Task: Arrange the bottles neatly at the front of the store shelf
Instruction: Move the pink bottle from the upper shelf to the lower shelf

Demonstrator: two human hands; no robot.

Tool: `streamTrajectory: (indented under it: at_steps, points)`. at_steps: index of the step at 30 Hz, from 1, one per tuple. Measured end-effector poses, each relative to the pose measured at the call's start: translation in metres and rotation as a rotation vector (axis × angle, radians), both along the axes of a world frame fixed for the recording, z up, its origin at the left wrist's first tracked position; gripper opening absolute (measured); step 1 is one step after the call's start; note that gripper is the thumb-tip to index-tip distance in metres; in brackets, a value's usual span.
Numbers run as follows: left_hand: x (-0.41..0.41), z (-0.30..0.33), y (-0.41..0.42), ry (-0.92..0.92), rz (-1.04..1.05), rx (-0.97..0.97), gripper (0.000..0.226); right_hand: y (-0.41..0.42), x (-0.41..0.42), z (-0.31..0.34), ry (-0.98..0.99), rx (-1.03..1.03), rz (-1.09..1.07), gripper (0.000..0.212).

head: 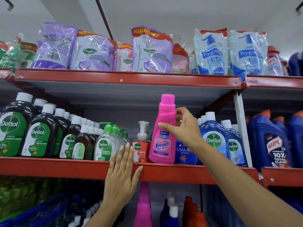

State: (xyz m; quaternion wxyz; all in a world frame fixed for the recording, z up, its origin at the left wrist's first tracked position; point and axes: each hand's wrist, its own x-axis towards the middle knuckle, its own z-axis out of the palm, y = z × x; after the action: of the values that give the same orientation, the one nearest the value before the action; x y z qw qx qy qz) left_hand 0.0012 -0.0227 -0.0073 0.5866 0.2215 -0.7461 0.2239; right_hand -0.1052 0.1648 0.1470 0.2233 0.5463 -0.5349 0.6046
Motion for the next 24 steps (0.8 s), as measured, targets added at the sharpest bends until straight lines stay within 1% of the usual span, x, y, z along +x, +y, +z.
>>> streamTrajectory:
  at_steps: [5, 9, 15, 18, 24]
  points:
    - [0.001, 0.002, 0.001, -0.001, 0.018, -0.001, 0.068, 0.022, 0.003, 0.009, -0.027, -0.059, 0.081, 0.061]
    - [0.001, 0.002, 0.003, -0.014, 0.034, 0.01, 0.07, 0.034, 0.008, -0.007, -0.079, 0.009, 0.165, 0.058]
    - [0.0, 0.002, 0.001, -0.022, 0.054, -0.003, 0.071, 0.038, 0.011, -0.067, -0.236, 0.037, 0.311, 0.052]
    - [0.0, 0.001, 0.001, -0.016, 0.054, -0.019, 0.07, 0.032, 0.009, -0.107, -0.301, 0.054, 0.336, 0.051]
    - [-0.002, -0.002, -0.002, 0.006, 0.053, -0.047, 0.069, 0.014, 0.004, -0.172, -0.284, 0.11, 0.284, 0.051]
